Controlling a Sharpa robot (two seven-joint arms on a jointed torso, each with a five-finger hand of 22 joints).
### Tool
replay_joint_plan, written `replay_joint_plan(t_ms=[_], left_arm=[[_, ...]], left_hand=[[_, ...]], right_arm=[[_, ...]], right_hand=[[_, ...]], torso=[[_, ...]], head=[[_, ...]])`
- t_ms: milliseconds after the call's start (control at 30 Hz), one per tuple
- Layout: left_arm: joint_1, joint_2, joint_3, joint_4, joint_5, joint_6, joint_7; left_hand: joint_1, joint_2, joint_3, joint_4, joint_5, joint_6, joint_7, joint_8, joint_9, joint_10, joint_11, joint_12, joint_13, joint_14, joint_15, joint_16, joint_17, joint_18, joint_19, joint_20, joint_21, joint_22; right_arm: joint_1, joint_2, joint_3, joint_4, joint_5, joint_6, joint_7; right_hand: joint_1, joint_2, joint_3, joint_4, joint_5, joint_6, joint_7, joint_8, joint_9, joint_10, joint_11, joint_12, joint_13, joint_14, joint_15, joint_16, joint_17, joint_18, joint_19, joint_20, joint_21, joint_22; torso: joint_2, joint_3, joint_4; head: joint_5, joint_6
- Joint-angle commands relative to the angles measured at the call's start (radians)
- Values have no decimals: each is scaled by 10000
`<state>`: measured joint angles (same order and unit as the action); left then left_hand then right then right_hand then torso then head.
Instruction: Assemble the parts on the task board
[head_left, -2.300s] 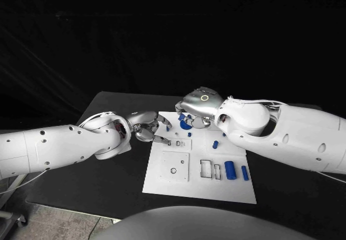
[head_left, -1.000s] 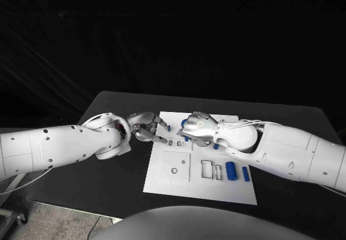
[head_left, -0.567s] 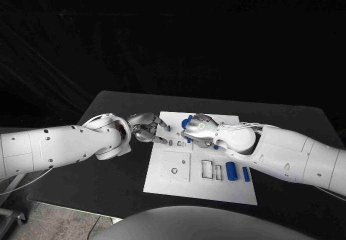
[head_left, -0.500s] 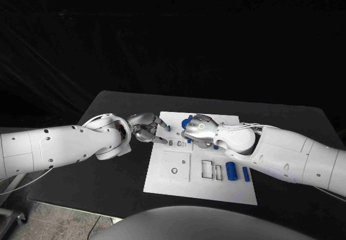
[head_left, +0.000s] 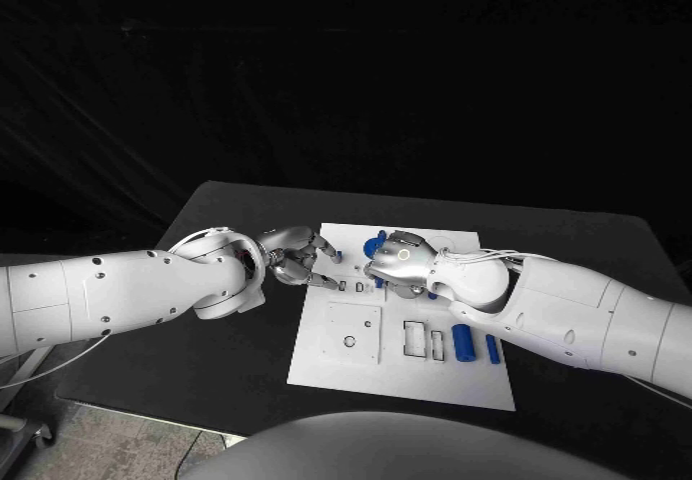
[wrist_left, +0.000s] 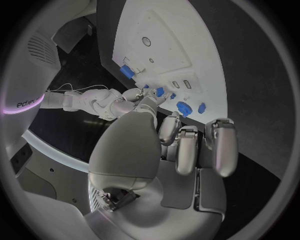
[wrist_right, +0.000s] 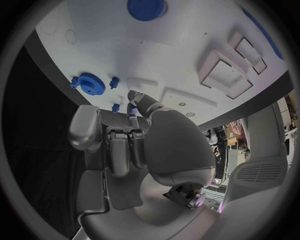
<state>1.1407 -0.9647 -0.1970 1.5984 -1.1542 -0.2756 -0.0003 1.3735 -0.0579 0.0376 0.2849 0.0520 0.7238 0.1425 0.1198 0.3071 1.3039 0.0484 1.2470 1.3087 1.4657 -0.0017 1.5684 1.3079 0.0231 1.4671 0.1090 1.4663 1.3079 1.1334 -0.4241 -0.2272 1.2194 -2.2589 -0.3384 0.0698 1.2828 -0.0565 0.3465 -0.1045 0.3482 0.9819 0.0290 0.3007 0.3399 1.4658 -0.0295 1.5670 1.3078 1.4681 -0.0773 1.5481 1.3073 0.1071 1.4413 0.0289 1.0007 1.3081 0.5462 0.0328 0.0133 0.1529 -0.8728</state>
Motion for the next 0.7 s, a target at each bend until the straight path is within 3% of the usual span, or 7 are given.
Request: replay_joint_plan(t_ms=[33,700], left_arm=[[8,38,-1,6,112,202,24],[2,111,-47,-57,275,310,27]], left_hand=[[31,101,-25,-13,-29,85,-16,57,-15,41,56,-12,641,1051,74,24,2629,55,41,50,37,2245],[65,129,-25,-22,-27,118,-5,71,-22,33,65,-25,628,1051,82,24,2629,61,23,57,19,2238]], right_arm=[[-7,18,2,-25,-52,174,-123],[-18,-16,2,17,16,209,-173]], right_hand=[[-74,15,-71,6,-60,-34,7,-73,1,1049,-48,38,2630,921,-79,-18,2027,-109,-19,4,-46,1166],[-34,-1,-131,-21,-236,-104,-26,-268,-4,1049,-77,38,2630,912,-103,-38,1977,-101,-28,-15,-117,1171]], torso=[[-4,2,4],[-4,-7,10]], head=[[-10,2],[46,2]])
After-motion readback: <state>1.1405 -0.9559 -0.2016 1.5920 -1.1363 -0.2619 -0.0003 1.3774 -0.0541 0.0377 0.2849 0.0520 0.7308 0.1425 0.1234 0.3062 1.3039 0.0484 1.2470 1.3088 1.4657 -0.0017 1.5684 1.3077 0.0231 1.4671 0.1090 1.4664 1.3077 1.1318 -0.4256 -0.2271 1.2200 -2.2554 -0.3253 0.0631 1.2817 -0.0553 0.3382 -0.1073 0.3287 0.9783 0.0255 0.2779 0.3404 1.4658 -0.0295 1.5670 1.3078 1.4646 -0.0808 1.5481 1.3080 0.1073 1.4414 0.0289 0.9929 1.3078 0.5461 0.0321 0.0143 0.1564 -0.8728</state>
